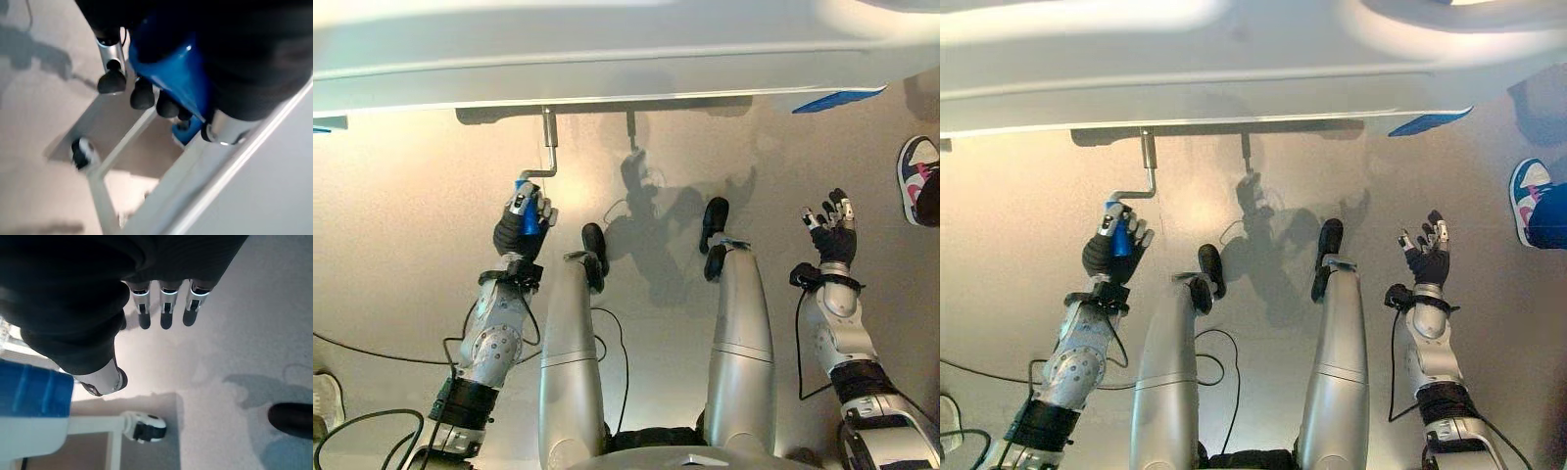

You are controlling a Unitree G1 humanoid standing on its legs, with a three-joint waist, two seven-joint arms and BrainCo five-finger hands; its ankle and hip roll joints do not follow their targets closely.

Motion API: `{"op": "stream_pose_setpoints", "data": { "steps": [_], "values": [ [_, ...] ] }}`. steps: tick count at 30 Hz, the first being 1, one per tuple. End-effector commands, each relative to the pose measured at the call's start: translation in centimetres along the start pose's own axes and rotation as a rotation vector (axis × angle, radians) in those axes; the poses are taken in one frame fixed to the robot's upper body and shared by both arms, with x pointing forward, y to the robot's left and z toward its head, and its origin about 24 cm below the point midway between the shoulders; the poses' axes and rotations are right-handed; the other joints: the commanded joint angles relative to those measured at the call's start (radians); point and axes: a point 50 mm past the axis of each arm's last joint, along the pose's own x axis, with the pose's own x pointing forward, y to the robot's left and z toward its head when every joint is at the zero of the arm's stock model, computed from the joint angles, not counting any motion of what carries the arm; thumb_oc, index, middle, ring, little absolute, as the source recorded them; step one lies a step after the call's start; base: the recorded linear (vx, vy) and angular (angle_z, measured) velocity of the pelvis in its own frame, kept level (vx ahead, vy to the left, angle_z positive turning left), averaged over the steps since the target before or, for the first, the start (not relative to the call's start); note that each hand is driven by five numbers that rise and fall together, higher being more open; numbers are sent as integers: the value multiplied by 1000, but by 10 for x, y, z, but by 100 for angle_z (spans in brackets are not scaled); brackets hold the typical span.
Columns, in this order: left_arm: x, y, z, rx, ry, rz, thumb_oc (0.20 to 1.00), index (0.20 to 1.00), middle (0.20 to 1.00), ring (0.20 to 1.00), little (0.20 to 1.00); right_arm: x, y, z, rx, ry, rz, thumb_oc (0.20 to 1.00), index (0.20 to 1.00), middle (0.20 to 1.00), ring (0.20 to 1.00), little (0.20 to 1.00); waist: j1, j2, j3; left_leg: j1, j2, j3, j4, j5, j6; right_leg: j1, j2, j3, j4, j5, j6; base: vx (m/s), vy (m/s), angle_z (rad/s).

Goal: Raise the hospital bed

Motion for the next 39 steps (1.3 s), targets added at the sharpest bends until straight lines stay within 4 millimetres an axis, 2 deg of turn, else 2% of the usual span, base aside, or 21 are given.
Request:
{"op": "stream_pose_setpoints", "data": {
  "steps": [1, 3, 6, 9, 10, 13, 15, 16, 18, 20, 21, 22, 23, 24, 25, 26, 30, 32, 33, 37, 39],
  "values": [
    [-15, 23, 108, 59, -622, 187, 200, 200, 200, 200, 200, -3, -31, 11, -35, -72, -64, 1000, 1000, 1000, 1000, 1000, 37, 51, -32, -22, -30, -47, -88, 156, -8, 40, -13, 6, 6, 55, 26, 7, 22, -4],
    [-13, 25, 108, 134, -596, 216, 200, 200, 200, 200, 200, -1, -31, 14, -46, -83, -64, 1000, 1000, 1000, 1000, 1000, 34, 50, -32, -23, -29, -43, -89, 156, -8, 40, -14, 7, 4, 56, 26, 1, 4, -2],
    [-7, 27, 111, 392, -567, 282, 200, 200, 200, 200, 200, 3, -30, 22, -57, -111, -66, 1000, 1000, 1000, 1000, 1000, 27, 48, -32, -20, -25, -39, -95, 157, -7, 37, -13, 9, 1, 57, 25, 4, 10, 0],
    [-3, 30, 114, 493, -563, 320, 200, 200, 200, 200, 200, 6, -29, 24, -67, -121, -69, 1000, 1000, 1000, 1000, 1000, 26, 47, -32, -18, -24, -36, -97, 156, -6, 37, -13, 11, 2, 57, 26, 0, 0, 0],
    [2, 32, 121, 655, -562, 352, 200, 200, 200, 200, 200, 7, -30, 27, -80, -129, -67, 1000, 1000, 1000, 1000, 1000, 21, 47, -32, -19, -21, -35, -97, 157, -5, 35, -11, 12, 3, 57, 26, 0, 0, 0],
    [5, 35, 124, 769, -558, 380, 200, 200, 200, 200, 200, 8, -31, 28, -86, -135, -67, 1000, 1000, 1000, 1000, 1000, 19, 45, -32, -20, -17, -34, -95, 156, -5, 35, -9, 14, 2, 57, 25, 0, 0, 0],
    [12, 43, 126, 874, -536, 421, 200, 200, 200, 200, 200, 9, -31, 30, -90, -144, -66, 1000, 1000, 1000, 1000, 1000, 15, 43, -32, -19, -15, -32, -98, 157, -4, 32, -7, 17, 2, 57, 26, 0, 0, 0],
    [18, 46, 127, 990, -511, 444, 200, 200, 200, 200, 200, 10, -31, 31, -91, -149, -62, 1000, 1000, 1000, 1000, 1000, 10, 42, -32, -20, -14, -30, -97, 157, -3, 32, -6, 19, 0, 58, 27, 0, 0, 0],
    [23, 48, 125, 1042, -493, 458, 200, 200, 200, 200, 200, 10, -30, 31, -92, -149, -59, 1000, 1000, 1000, 1000, 1000, 9, 40, -32, -23, -15, -29, -95, 157, -2, 29, -5, 20, 1, 59, 27, 0, 0, 0],
    [32, 52, 121, 1192, -438, 474, 200, 200, 200, 200, 200, 10, -28, 32, -93, -153, -47, 1000, 1000, 1000, 1000, 1000, 2, 36, -32, -25, -15, -28, -93, 156, -1, 24, -2, 22, 2, 59, 29, 0, 0, 0],
    [42, 52, 109, 1280, -374, 457, 200, 200, 200, 200, 200, 10, -23, 32, -84, -158, -29, 1000, 1000, 1000, 1000, 1000, -6, 30, -32, -28, -13, -26, -92, 157, -1, 23, 0, 24, 2, 60, 29, 0, 0, 0],
    [43, 51, 108, 1282, -374, 454, 200, 200, 200, 200, 200, 10, -23, 32, -84, -158, -31, 1000, 1000, 1000, 1000, 1000, -4, 31, -32, -28, -13, -26, -93, 157, 0, 22, 0, 24, 2, 60, 30, 3, -2, -4],
    [50, 48, 97, 1341, -331, 410, 200, 200, 200, 200, 200, 10, -22, 31, -80, -154, -29, 1000, 1000, 1000, 1000, 1000, -9, 27, -32, -31, -12, -25, -91, 157, 0, 21, 2, 26, 1, 60, 30, 3, 2, -4],
    [50, 48, 97, 1342, -332, 408, 200, 200, 200, 200, 200, 10, -23, 31, -79, -154, -31, 1000, 1000, 1000, 1000, 1000, -8, 27, -32, -31, -12, -24, -91, 157, 0, 20, 2, 26, 2, 60, 30, 3, -1, -4],
    [57, 46, 80, 1390, -274, 379, 200, 200, 200, 200, 200, 10, -19, 30, -66, -147, -23, 1000, 1000, 1000, 1000, 1000, -15, 20, -32, -35, -11, -23, -87, 156, 1, 16, 5, 26, 4, 60, 30, 0, 0, 0],
    [58, 45, 80, 1391, -275, 377, 200, 200, 200, 200, 200, 10, -19, 30, -66, -148, -25, 1000, 1000, 1000, 1000, 1000, -14, 21, -32, -35, -11, -23, -86, 156, 1, 16, 5, 27, 4, 60, 30, 0, 0, 0],
    [74, 39, 52, 1481, -167, 332, 200, 200, 200, 200, 200, 9, -12, 29, -45, -146, -4, 1000, 1000, 1000, 1000, 1000, -27, 5, -32, -43, -10, -25, -78, 157, 1, 5, 10, 29, 16, 57, 29, 0, -17, -1],
    [79, 41, 29, 1520, -66, 310, 200, 200, 200, 200, 200, 8, -8, 28, -33, -142, 3, 1000, 1000, 1000, 1000, 1000, -35, -4, -32, -48, -8, -26, -74, 157, 1, 1, 13, 30, 16, 59, 30, -3, -20, 0],
    [79, 40, 29, 1519, -66, 309, 200, 200, 200, 200, 200, 9, -8, 28, -33, -143, 2, 1000, 1000, 1000, 1000, 1000, -34, -3, -32, -48, -8, -26, -74, 157, 1, 0, 13, 31, 16, 59, 30, 0, 0, 0],
    [84, 40, -8, 1549, 97, 270, 200, 200, 200, 200, 200, 6, 3, 25, -12, -122, 30, 1000, 1000, 1000, 1000, 1000, -48, -16, -32, -51, -5, -26, -71, 160, 0, -4, 19, 30, 23, 60, 31, -1, -18, -1],
    [84, 40, -8, 1549, 96, 269, 200, 200, 200, 200, 200, 6, 3, 25, -12, -122, 29, 1000, 1000, 1000, 1000, 1000, -47, -15, -32, -52, -5, -26, -71, 160, 0, -5, 19, 31, 23, 60, 31, 0, 0, 0]
  ]
}}
